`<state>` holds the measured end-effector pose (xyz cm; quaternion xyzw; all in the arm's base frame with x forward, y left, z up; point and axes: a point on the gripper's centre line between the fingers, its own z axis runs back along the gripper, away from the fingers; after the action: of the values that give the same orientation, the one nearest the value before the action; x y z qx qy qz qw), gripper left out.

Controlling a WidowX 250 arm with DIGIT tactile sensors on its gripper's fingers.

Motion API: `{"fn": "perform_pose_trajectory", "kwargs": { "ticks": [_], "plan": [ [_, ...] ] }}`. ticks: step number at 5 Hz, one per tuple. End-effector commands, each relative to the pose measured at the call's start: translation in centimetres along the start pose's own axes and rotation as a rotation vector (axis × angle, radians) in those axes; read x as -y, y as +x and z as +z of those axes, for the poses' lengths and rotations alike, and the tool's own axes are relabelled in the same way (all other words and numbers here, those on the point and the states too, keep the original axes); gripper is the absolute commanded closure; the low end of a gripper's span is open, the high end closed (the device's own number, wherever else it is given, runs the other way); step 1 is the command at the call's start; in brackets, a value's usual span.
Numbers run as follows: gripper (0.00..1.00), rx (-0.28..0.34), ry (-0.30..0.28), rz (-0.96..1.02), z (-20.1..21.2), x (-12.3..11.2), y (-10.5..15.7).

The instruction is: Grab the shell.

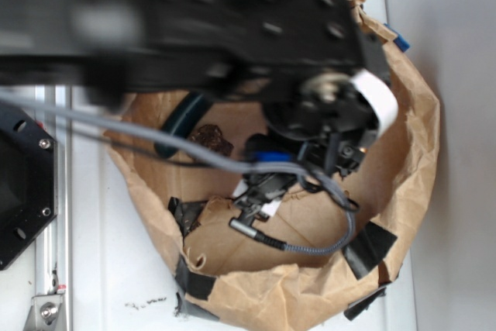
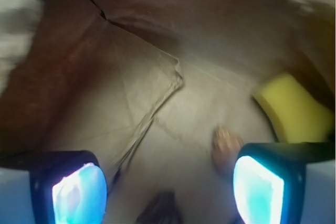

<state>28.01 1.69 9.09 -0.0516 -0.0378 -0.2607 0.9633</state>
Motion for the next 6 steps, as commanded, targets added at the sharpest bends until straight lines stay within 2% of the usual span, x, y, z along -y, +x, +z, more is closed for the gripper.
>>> {"fn": "perform_pose_trajectory", "kwargs": {
  "ticks": [1, 3, 5, 6],
  "plan": [
    [0.0, 0.031, 0.065, -0.097, -2.6, 0.3, 1.7],
    [0.0, 0.048, 0.115, -0.078, -4.9, -0.5, 2.7],
    [0.0, 0.02, 0.112, -0.08, -5.2, -0.5, 1.7],
    [0.0, 0.026, 0.032, -0.099, -2.1, 0.4, 0.1]
  ]
}}
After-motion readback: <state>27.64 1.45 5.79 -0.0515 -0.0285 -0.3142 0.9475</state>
